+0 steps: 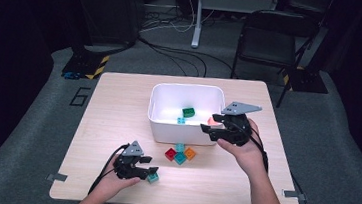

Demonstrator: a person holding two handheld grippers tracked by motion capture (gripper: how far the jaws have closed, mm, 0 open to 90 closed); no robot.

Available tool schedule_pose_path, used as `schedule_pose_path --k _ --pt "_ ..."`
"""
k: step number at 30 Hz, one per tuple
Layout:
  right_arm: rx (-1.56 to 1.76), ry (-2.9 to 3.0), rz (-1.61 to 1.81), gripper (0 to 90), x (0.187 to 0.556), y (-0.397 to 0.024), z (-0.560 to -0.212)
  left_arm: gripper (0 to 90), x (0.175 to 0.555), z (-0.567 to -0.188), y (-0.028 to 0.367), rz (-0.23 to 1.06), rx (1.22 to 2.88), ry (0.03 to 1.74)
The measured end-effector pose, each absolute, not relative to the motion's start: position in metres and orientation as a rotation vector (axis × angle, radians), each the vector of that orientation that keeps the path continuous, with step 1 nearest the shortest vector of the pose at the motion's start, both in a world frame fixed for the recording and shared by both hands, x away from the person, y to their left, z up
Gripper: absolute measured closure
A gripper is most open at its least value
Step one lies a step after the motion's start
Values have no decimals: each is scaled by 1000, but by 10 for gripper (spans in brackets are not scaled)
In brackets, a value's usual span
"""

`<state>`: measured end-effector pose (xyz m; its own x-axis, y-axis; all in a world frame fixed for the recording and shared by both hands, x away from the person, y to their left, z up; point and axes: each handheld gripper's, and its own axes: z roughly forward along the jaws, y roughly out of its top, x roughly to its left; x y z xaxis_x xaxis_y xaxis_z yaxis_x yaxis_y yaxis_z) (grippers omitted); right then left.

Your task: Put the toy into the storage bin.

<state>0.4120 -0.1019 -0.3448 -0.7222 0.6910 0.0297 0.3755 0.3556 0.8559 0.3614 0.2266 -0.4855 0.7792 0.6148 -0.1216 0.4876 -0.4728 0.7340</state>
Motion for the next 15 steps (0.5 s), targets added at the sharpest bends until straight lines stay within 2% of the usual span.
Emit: schedule_pose_path --k 15 --pt "926 2278 1302 421 411 -102 -344 508 357 -497 217 168 2242 781"
